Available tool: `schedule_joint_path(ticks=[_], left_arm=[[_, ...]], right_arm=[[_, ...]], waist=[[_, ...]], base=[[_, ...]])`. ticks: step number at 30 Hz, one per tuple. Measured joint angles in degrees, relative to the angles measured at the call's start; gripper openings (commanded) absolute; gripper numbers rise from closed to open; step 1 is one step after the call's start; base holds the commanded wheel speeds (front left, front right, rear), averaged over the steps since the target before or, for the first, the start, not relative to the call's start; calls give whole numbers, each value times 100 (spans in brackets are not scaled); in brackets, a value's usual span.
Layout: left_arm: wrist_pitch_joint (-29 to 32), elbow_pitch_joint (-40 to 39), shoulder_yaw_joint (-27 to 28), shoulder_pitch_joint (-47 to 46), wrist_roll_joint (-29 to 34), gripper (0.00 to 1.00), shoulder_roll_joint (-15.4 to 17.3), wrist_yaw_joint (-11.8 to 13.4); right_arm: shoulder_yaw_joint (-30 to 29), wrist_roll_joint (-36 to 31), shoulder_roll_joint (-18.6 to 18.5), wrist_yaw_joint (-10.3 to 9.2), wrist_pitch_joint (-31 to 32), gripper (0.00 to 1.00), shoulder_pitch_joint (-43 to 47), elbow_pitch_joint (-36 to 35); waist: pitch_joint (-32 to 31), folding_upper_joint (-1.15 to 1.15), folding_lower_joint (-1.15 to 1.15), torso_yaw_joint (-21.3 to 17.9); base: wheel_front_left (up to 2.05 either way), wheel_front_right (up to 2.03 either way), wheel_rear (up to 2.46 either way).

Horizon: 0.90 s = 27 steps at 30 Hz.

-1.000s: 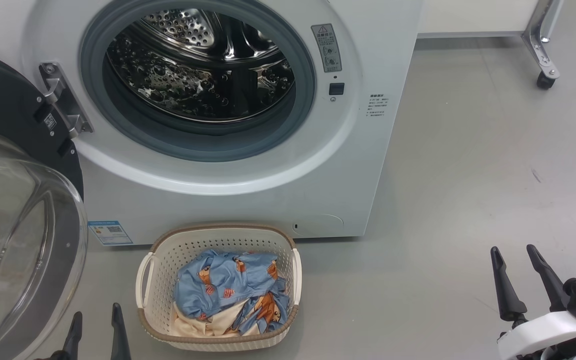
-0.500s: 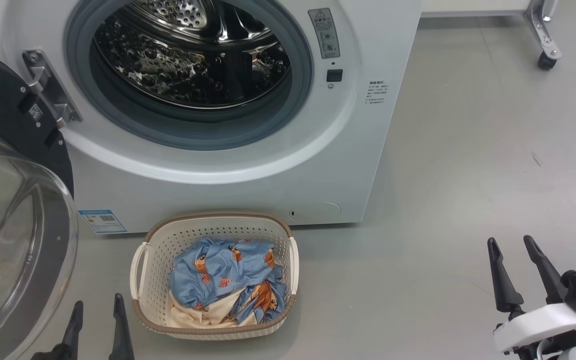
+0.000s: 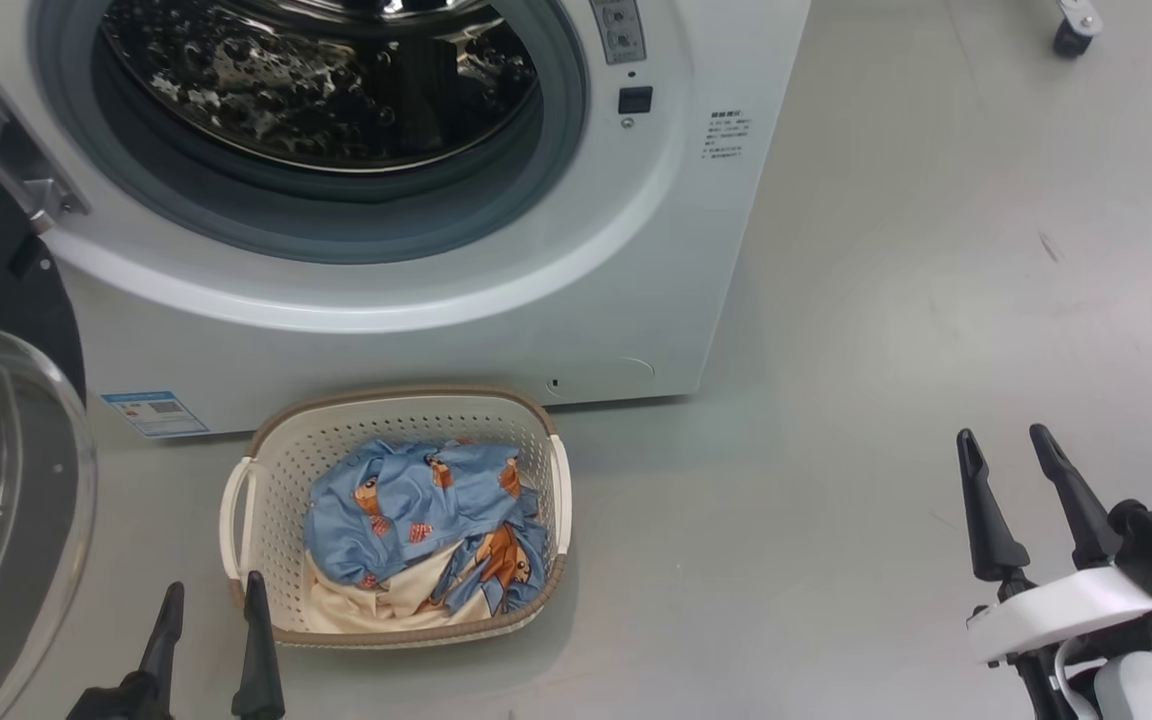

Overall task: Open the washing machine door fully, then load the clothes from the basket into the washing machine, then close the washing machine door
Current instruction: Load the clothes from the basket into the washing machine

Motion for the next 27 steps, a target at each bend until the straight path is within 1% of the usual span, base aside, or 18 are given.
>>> schedule_joint_path(ticks=[9, 13, 20, 27], left_arm=[[5, 36, -27, -230, 66, 100, 81, -23], [68, 100, -40, -394, 65, 100, 98, -70], [266, 247, -54, -665, 62, 100, 132, -104], [515, 408, -59, -999, 47, 100, 168, -131]], right_arm=[[14, 26, 67, 0, -1, 100, -278, -33], [66, 27, 122, 0, -1, 100, -386, -33], [232, 29, 168, 0, -1, 100, -553, -41], [259, 43, 234, 0, -1, 100, -766, -111]], waist=[[363, 0, 0, -232], [511, 0, 0, -343], [747, 0, 0, -561], [1054, 0, 0, -771]], base=[[0, 0, 0], [0, 0, 0], [0, 0, 0], [0, 0, 0]])
